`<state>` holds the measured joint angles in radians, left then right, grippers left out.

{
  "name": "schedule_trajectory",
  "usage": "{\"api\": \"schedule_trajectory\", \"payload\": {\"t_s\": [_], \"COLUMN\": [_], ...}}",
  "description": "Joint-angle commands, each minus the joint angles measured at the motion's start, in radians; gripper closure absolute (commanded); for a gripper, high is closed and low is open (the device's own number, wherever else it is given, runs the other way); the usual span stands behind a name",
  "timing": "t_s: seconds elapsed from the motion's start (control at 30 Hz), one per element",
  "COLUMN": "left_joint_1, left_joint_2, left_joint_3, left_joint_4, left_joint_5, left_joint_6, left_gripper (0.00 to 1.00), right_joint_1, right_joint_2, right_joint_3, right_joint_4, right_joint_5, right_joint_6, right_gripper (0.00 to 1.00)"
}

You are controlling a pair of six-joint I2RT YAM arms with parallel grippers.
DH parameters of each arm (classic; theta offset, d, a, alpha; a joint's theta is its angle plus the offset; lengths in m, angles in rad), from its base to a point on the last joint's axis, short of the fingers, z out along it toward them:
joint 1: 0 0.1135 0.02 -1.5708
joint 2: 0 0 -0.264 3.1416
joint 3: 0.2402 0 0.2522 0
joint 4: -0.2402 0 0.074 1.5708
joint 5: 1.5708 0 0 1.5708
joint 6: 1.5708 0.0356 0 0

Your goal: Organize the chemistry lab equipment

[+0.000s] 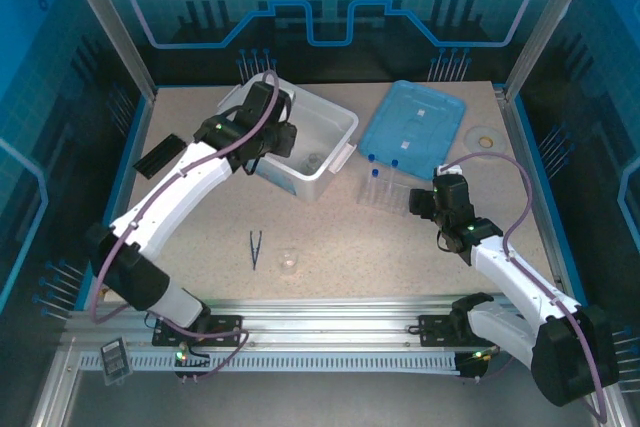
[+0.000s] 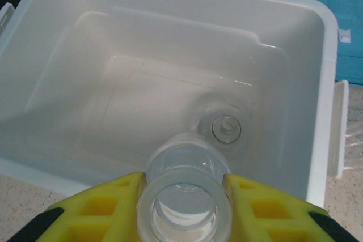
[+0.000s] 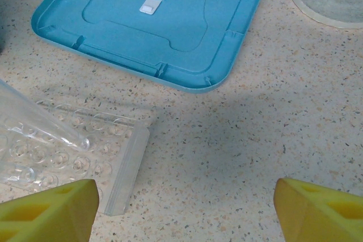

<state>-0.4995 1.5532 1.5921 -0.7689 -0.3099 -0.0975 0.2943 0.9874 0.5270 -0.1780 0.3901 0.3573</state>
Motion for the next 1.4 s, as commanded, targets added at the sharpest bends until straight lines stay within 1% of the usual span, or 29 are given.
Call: {"api": "schedule_trajectory", "payload": {"t_s": [0.0, 0.33, 0.77, 1.23, 1.37], "left_joint_1": [0.036, 0.105, 0.145, 0.17, 0.173], "left_joint_2": [0.055, 0.21, 0.384, 0.464, 0.476], "left_joint_3": [0.062, 0.115, 0.146, 0.133, 0.129], "left_joint_4": [0.05, 0.079, 0.075, 0.095, 0.099], "left_joint_5": [0.039, 0.094, 0.1, 0.137, 0.153], "left_joint_6": [0.026, 0.026, 0.015, 0.008, 0.009], "left_gripper": [0.79, 0.79, 0.78, 0.78, 0.78], "right_joint_1": [0.015, 0.015, 0.014, 0.018, 0.033], "right_joint_2": [-0.013, -0.01, -0.007, -0.011, -0.024], "right_joint_3": [-0.001, 0.001, 0.002, -0.001, -0.016], "right_joint_4": [0.019, 0.02, 0.019, 0.031, 0.06], "right_joint_5": [0.024, 0.019, 0.016, -0.004, -0.053], "right_joint_6": [-0.008, -0.01, -0.011, -0.028, -0.044], "right_gripper": [0.18, 0.18, 0.18, 0.18, 0.18]}}
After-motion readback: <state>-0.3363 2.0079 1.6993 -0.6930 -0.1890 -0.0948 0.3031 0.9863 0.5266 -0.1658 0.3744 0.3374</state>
